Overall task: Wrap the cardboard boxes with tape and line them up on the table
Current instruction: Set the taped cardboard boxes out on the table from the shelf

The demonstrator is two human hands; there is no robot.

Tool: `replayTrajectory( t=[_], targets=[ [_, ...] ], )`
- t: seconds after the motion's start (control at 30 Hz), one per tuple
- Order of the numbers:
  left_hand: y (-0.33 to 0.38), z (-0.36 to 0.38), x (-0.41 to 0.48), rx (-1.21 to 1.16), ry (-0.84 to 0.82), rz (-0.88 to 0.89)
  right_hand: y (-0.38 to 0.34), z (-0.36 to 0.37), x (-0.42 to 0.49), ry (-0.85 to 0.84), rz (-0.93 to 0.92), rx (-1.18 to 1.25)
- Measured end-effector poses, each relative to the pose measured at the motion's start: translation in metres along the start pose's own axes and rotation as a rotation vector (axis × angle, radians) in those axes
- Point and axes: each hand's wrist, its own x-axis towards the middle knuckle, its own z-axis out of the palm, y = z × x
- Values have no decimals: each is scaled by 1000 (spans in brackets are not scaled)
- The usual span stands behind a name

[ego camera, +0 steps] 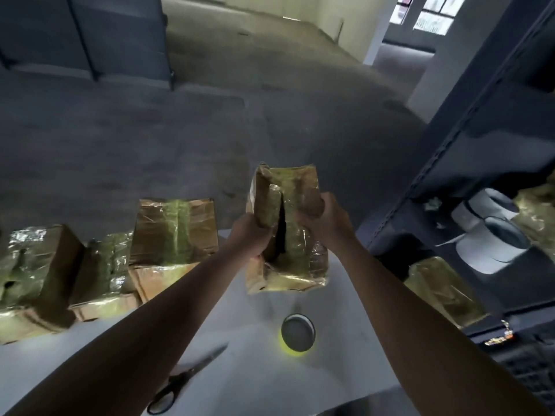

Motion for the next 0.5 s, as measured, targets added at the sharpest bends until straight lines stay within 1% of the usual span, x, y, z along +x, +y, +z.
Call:
replayTrajectory(
  t=[0.07, 0.17, 0.23, 0.3, 0.37, 0.43, 0.5],
  targets=[
    [-2, 0, 17, 27, 32, -9, 7, 15, 13, -66, 52, 37],
    [-5, -3, 42, 1, 18, -75, 18, 33, 34, -219, 120, 75],
    [-12, -5, 52, 5, 20, -145, 27, 46, 45, -270, 80, 46],
    [-20, -8, 61, -40, 28, -225, 32, 58, 54, -314, 32, -17],
    [-29, -9, 70, -18, -9, -280, 37, 70, 62, -360, 23, -93],
    [-35, -5, 75, 71, -48, -282, 44, 82, 65, -383, 25, -116],
    [-36, 0, 79, 202, -15, -186, 52, 94, 64, -388, 62, -112]
  ],
)
